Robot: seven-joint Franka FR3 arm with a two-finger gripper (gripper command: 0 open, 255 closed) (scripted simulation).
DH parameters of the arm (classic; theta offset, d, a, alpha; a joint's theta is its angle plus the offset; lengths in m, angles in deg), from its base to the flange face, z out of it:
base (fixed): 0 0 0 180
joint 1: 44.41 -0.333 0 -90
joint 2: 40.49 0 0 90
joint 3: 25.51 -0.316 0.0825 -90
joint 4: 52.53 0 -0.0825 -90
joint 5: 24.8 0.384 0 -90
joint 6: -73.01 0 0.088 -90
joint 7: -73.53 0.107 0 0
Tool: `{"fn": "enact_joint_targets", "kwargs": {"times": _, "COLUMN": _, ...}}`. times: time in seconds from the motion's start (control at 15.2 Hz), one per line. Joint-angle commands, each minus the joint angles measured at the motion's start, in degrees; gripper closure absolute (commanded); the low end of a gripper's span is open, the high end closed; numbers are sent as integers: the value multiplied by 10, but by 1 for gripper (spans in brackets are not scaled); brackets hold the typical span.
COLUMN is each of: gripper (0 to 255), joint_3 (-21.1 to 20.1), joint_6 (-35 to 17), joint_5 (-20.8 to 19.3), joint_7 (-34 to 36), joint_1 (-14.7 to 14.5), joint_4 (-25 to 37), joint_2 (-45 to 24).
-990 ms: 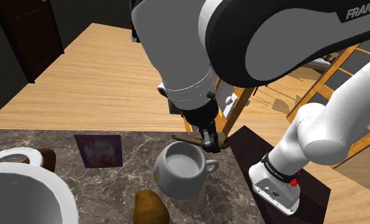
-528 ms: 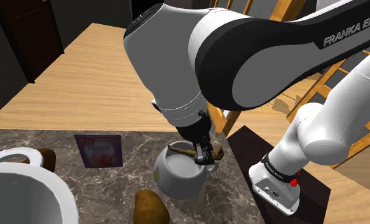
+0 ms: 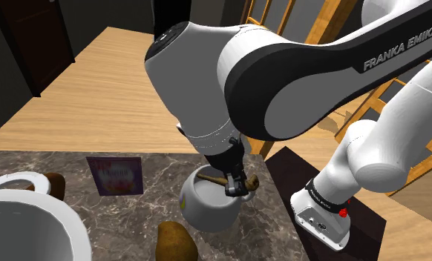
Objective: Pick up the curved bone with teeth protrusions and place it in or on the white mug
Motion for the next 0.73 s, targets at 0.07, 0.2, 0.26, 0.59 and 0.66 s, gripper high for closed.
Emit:
{"fn": "enact_joint_targets", "kwargs": {"times": 0.07, "gripper": 255, "joint_3": -1, "joint_6": -16, "joint_5": -1, "joint_7": 0, "joint_1": 0, "joint_4": -9, "joint_2": -6}}
{"fn": "enact_joint_targets", "kwargs": {"times": 0.2, "gripper": 255, "joint_3": -1, "joint_6": -16, "joint_5": -1, "joint_7": 0, "joint_1": 0, "joint_4": -9, "joint_2": -6}}
{"fn": "enact_joint_targets", "kwargs": {"times": 0.26, "gripper": 0, "joint_3": 0, "joint_6": -16, "joint_5": 0, "joint_7": 0, "joint_1": 0, "joint_4": -10, "joint_2": -5}}
{"fn": "enact_joint_targets", "kwargs": {"times": 0.59, "gripper": 0, "joint_3": -1, "joint_6": -16, "joint_5": -1, "joint_7": 0, "joint_1": 0, "joint_4": -9, "joint_2": -6}}
{"fn": "enact_joint_targets", "kwargs": {"times": 0.66, "gripper": 0, "joint_3": 0, "joint_6": 2, "joint_5": -5, "joint_7": 4, "joint_1": 0, "joint_4": 15, "joint_2": -14}}
